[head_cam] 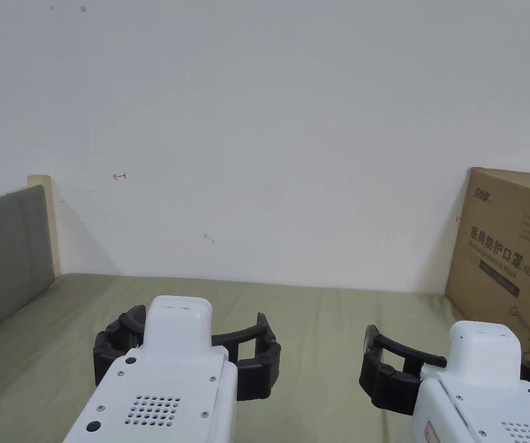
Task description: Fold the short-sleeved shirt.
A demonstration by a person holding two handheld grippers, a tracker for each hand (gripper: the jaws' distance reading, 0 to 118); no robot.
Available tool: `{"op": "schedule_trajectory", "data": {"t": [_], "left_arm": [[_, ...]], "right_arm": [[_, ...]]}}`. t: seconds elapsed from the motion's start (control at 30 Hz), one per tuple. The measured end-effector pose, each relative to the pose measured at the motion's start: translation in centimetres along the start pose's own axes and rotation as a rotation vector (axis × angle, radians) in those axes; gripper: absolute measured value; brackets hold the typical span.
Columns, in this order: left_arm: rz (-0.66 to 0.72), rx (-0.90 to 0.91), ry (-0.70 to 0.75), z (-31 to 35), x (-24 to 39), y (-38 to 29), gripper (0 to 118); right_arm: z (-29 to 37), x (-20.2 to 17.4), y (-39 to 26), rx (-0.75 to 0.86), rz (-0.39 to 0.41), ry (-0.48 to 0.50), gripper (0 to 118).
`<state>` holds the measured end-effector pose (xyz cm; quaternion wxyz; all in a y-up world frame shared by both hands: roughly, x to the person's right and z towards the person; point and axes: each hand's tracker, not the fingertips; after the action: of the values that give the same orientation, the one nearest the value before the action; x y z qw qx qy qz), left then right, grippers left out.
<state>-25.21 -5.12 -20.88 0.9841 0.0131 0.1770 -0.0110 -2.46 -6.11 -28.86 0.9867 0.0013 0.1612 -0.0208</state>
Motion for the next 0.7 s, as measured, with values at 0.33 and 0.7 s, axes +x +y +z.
{"op": "schedule_trajectory", "data": {"t": [0.33, 0.7], "left_arm": [[-0.011, 0.016, 0.008, 0.16, -0.1, -0.06, 118], [-0.04, 0.014, 0.004, 0.3, 0.23, -0.29, 118]], "right_arm": [[0.19, -0.2, -0.02, 0.005, 0.016, 0.001, 118], [0.17, 0.01, -0.18, -0.002, 0.005, -0.003, 118]]}}
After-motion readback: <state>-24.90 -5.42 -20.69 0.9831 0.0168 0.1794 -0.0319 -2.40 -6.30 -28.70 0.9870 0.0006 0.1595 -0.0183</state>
